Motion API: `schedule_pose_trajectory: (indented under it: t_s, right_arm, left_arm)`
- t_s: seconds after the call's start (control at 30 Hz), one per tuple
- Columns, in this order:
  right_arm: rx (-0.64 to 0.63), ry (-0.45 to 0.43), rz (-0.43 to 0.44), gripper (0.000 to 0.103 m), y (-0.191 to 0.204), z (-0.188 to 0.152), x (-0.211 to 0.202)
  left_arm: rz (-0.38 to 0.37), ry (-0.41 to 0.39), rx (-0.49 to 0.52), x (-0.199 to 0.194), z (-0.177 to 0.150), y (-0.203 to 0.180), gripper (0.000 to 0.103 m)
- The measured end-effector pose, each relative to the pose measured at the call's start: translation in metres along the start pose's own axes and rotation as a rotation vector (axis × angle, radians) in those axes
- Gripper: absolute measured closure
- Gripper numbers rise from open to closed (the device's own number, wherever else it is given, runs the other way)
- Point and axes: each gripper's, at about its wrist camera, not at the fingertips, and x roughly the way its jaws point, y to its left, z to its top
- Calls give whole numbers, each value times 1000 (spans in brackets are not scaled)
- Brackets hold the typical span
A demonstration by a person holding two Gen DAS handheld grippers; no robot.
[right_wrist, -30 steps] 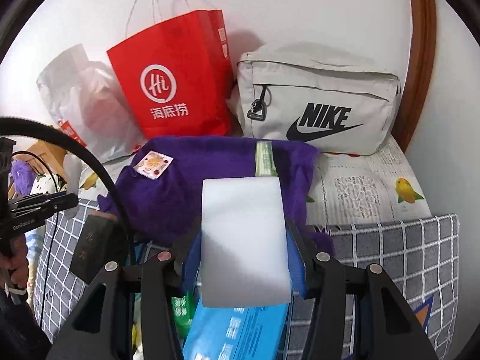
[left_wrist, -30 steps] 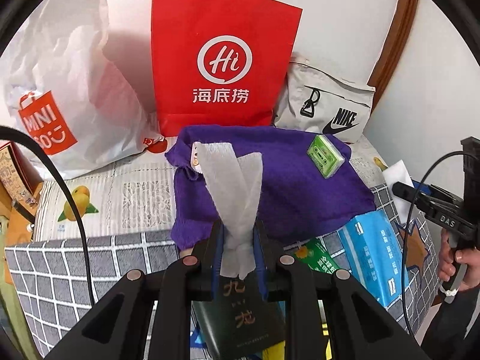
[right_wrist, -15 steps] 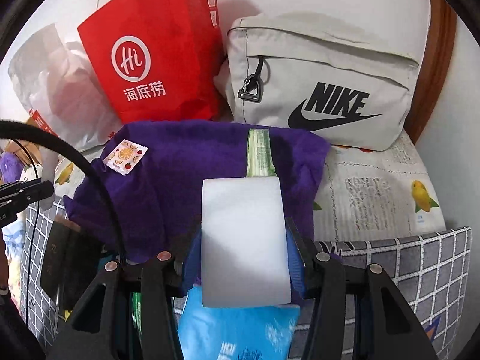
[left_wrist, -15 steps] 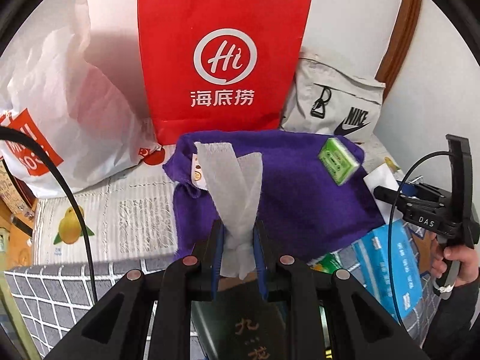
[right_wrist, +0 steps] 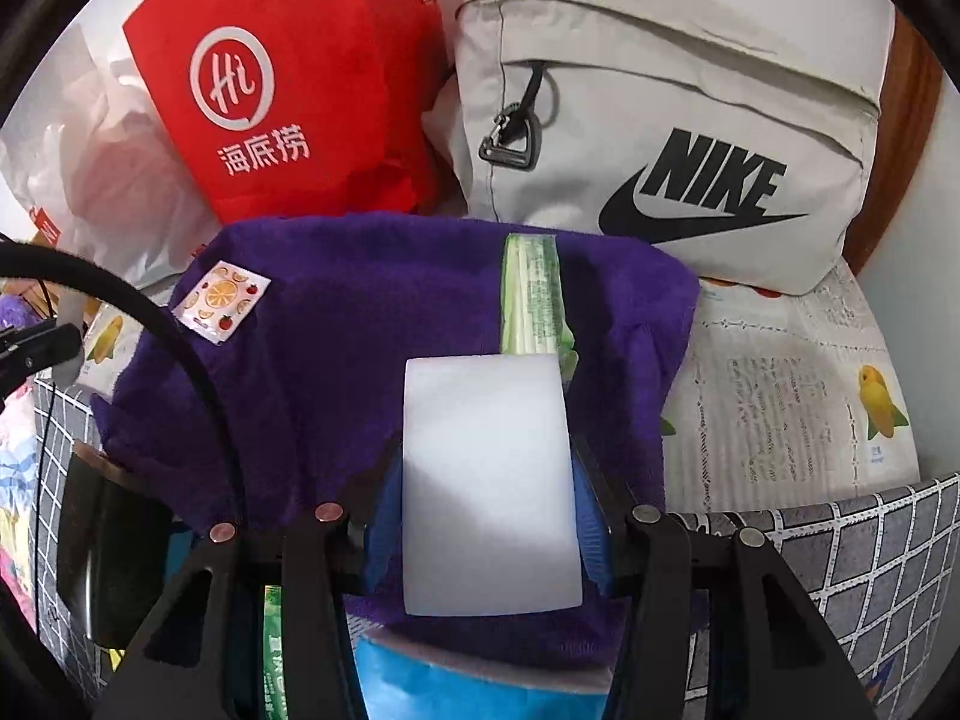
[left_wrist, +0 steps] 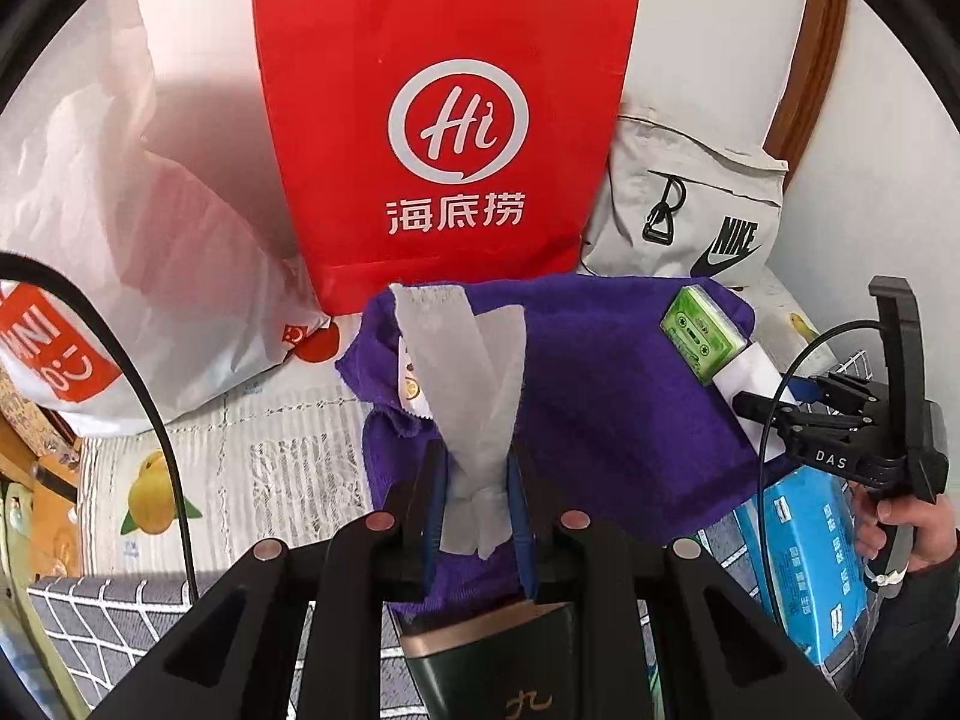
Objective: Organize soft objects
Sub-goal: 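Carry the sponge and the tissue over the purple towel with both grippers, then open the right gripper on the sponge while the left releases the tissue, then move both grippers back toward the remaining items on the sheet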
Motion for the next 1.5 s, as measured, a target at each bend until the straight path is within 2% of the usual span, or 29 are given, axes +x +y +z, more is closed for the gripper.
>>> schedule_pose_trajectory:
  t_s: [0.23, 0.5, 0.6, 0.67, 0.8, 0.97, 1.03, 1.07, 1.1, 1.17, 1.5]
  right_arm:
    - [12, 28, 13, 53, -7, 0, 9]
    - [5, 60, 15, 52, -11, 2, 17]
    - [0, 64, 20, 45, -8, 4, 19]
    - [0, 70, 24, 44, -8, 4, 18]
    - [-3, 56, 22, 39, -9, 3, 9]
    - [10, 4, 39, 38, -12, 0, -17]
    - [10, -21, 41, 37, -11, -2, -29]
    - [8, -32, 49, 37, -10, -4, -35]
    - [6, -40, 55, 36, -9, -5, -40]
    - [1, -57, 61, 36, -6, -10, -51]
    - [-63, -87, 119, 34, 19, -41, -88]
  left_arm:
    - [-14, 25, -11, 19, 4, 2, 83]
    - [-35, 96, -29, 47, 8, 13, 83]
    - [-36, 120, -18, 58, 9, 11, 83]
    - [-51, 134, -17, 64, 9, 10, 82]
    - [-42, 171, -32, 76, 8, 10, 82]
    - [-43, 212, -30, 87, 8, 7, 82]
    - [-39, 231, -18, 90, 9, 5, 77]
    - [-41, 238, -19, 90, 9, 4, 68]
    - [-35, 244, -29, 89, 9, 5, 53]
    - [-1, 241, -36, 84, 9, 4, 43]
    - [36, 205, -64, 31, -7, 10, 42]
